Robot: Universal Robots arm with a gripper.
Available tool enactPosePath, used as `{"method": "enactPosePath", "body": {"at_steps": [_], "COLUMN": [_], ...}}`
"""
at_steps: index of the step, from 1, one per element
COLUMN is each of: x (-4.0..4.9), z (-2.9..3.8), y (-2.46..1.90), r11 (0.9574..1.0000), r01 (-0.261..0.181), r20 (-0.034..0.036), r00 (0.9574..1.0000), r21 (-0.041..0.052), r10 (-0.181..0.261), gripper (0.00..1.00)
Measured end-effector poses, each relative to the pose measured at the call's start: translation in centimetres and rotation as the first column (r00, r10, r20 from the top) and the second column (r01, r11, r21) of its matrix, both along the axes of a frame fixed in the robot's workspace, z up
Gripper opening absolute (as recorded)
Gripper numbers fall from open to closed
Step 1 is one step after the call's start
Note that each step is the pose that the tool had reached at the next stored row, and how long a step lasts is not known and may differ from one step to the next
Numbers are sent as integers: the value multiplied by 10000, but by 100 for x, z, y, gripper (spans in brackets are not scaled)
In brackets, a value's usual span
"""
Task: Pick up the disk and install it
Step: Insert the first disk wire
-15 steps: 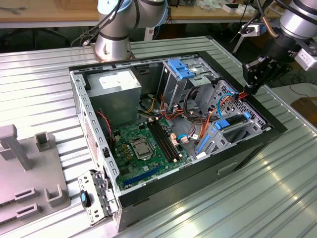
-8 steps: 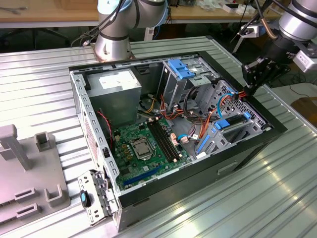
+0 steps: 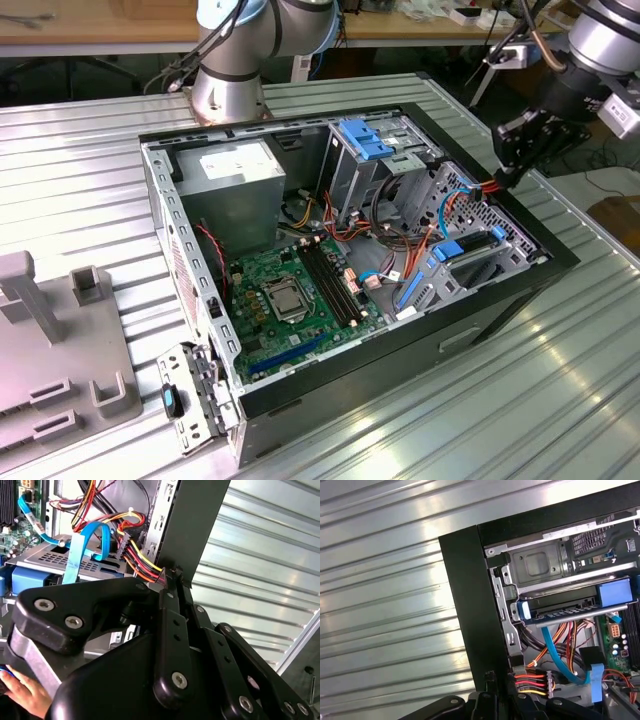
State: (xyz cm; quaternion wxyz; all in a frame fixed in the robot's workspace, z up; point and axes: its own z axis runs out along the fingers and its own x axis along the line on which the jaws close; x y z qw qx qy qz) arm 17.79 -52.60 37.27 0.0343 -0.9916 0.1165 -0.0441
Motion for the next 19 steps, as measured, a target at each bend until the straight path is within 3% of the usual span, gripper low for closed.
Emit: {"method": "enactPosePath", "body": {"at_steps": [6,9,10,12,14,19], "x": [0,0,0,0,-16,-178], "z": [2,2,2,3,2,2], "y": [1,0,0,0,-6,-28], "r11": [9934,9847,9794,9749,9738,9738], "r01": [1148,1742,2018,2227,2276,2276], "r20": [0,0,0,0,2,1], "r00": [9934,9847,9794,9749,9738,9738], "r21": [-3,-3,-3,-6,-7,-7], "r10": [-1148,-1742,-2018,-2227,-2276,-2276], "gripper": [17,17,17,17,17,17]}}
